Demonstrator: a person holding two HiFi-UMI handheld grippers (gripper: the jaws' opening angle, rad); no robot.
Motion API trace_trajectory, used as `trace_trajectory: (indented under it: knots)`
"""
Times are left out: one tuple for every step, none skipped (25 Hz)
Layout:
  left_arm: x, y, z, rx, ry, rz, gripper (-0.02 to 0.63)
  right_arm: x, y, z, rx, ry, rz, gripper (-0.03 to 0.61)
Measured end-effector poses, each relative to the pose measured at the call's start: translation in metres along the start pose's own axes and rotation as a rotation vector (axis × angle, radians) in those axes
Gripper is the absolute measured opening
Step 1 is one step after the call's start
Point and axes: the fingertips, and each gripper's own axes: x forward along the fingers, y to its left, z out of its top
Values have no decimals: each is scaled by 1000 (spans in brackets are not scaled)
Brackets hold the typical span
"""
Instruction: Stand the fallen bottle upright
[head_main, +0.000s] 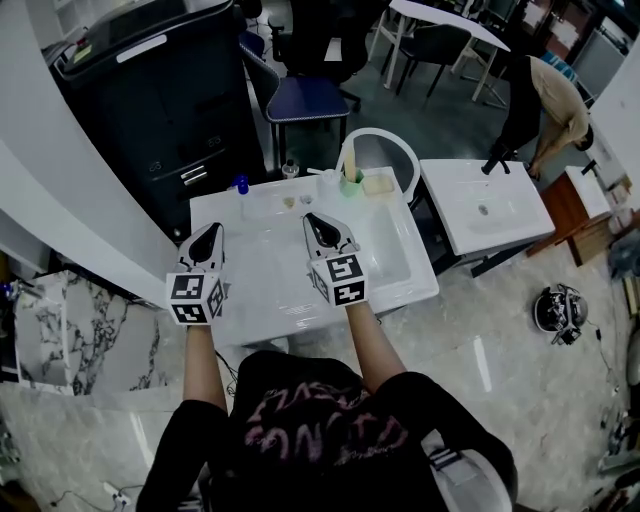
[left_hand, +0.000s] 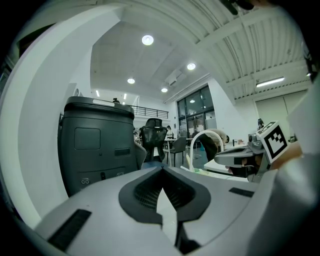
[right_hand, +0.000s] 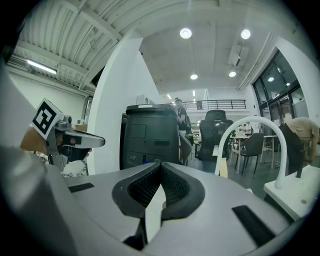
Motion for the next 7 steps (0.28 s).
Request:
trace_trajectory:
  knots:
    - [-1,-1,0,2,0,1,15,-1,0,0,2,0,1,9]
    - [-1,-2,1,3,0,2,15,-1,-1,0,4,-1,2,9]
    - [-2,-3,1,2,0,3,15,-2,-1,0,5,-2,4,9]
    - [-2,-3,1,-1,-1,4,15,-3,-1,0,6,-2,5,9]
    - [-2,-3,1,-4,-2,6,15,-3,-1,0,6,-3,6,9]
    - [-3,-3,2,-6,-4,9,15,-3,-1,0,6,-4,7,9]
    - [-3,-3,2,-8,-5,11,15,-3,-1,1,5,-5,8,9]
